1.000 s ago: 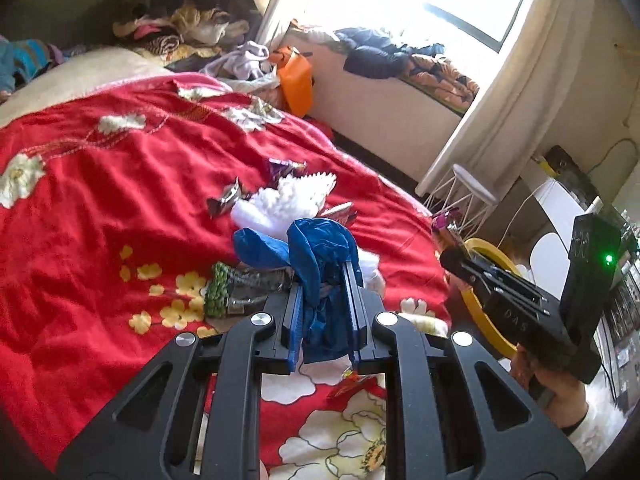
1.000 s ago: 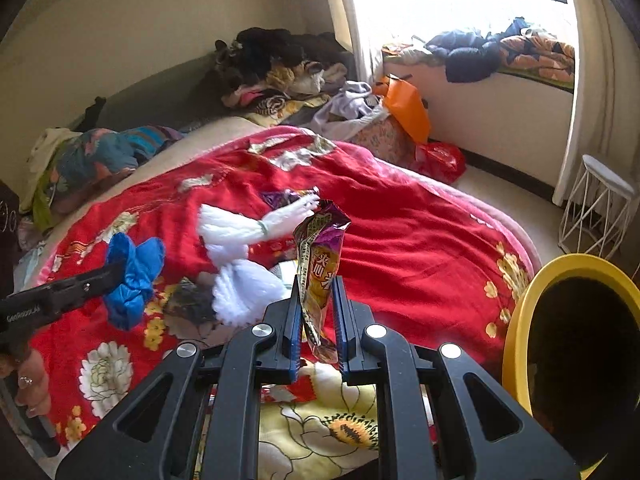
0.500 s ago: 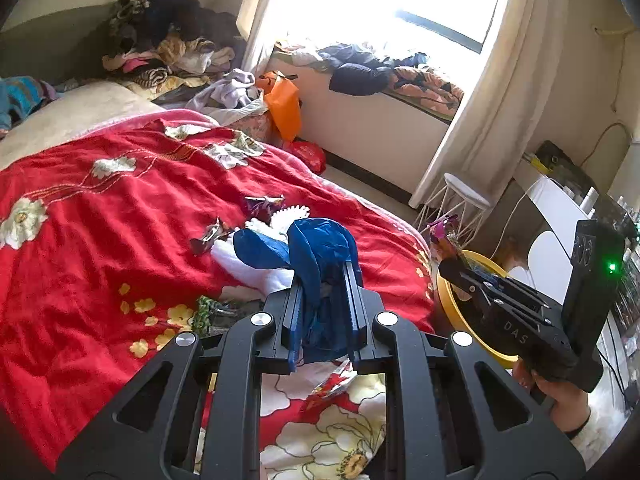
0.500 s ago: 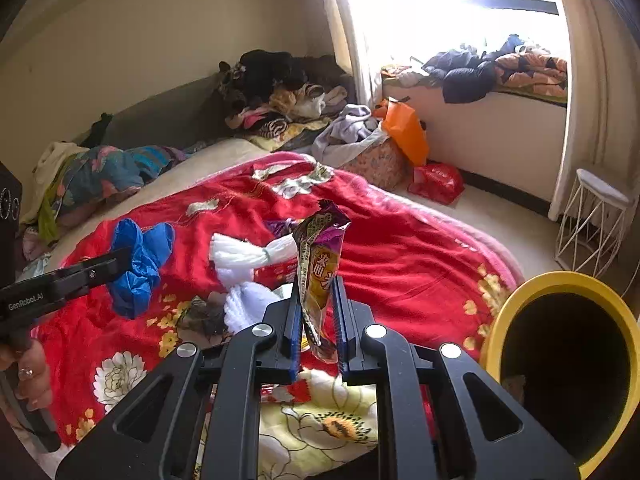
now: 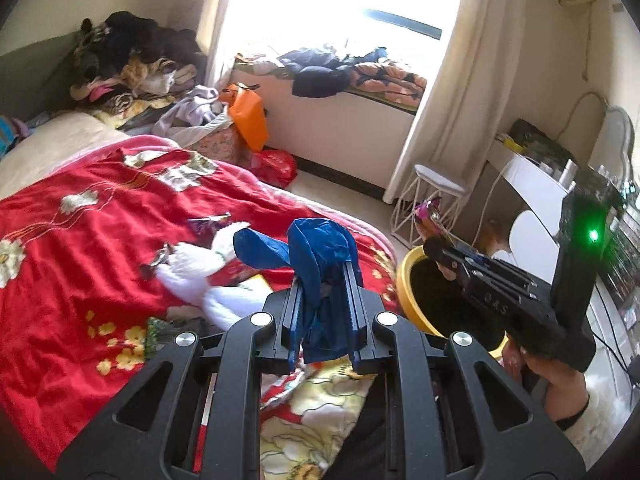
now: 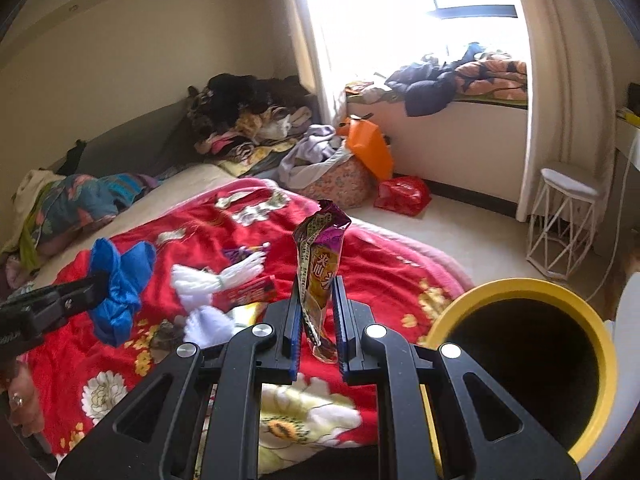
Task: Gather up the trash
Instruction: 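Carry the blue cloth and snack wrapper in both grippers over the yellow bin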
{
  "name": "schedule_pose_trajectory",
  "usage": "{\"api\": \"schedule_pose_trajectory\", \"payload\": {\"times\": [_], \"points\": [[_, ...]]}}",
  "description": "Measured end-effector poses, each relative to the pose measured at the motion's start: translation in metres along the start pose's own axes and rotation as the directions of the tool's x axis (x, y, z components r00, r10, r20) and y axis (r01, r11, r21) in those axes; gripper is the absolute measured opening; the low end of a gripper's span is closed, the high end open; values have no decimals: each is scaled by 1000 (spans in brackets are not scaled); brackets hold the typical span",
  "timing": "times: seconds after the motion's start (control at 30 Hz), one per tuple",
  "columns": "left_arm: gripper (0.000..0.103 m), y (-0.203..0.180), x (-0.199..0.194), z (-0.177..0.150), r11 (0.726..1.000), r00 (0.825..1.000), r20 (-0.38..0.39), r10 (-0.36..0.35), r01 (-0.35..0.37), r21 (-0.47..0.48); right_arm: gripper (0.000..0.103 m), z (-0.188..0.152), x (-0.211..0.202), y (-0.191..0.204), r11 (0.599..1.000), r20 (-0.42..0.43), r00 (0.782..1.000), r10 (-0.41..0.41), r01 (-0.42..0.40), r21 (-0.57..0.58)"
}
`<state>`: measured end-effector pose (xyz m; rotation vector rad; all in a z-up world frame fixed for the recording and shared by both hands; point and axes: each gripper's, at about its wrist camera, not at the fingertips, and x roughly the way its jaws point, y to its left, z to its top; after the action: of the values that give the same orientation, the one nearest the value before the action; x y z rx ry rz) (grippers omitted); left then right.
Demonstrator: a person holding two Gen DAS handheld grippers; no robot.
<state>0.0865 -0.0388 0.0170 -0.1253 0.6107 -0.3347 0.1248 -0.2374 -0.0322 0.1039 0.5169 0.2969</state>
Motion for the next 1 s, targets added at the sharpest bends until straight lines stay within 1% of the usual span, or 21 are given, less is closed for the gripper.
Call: {"api": "schedule_pose_trajectory", "payload": {"times": [0.2,0.33,0.63,0.73,1.0], "points": [[13,-15,8,-1,999,1000,-10,-21,21,25,13,1,-4,-24,998,-1,1000,-22,22,58],[13,-24,13,-1,999,999,-14,-31,32,38,13,1,-7,-33,997,-1,998,-62,62,50],[13,-43,26,-3,996,998,-32,-55,57,68,13,0,-12,-58,989,-6,994,-110,110,97],[13,-48,31,-5,995,997,-40,-63,66,79,13,-1,-14,-71,983,-10,990,-141,141,116],[13,-67,42,-6,989,994,-50,-93,98,110,13,-6,-17,-105,964,-34,981,-193,196,181]]}}
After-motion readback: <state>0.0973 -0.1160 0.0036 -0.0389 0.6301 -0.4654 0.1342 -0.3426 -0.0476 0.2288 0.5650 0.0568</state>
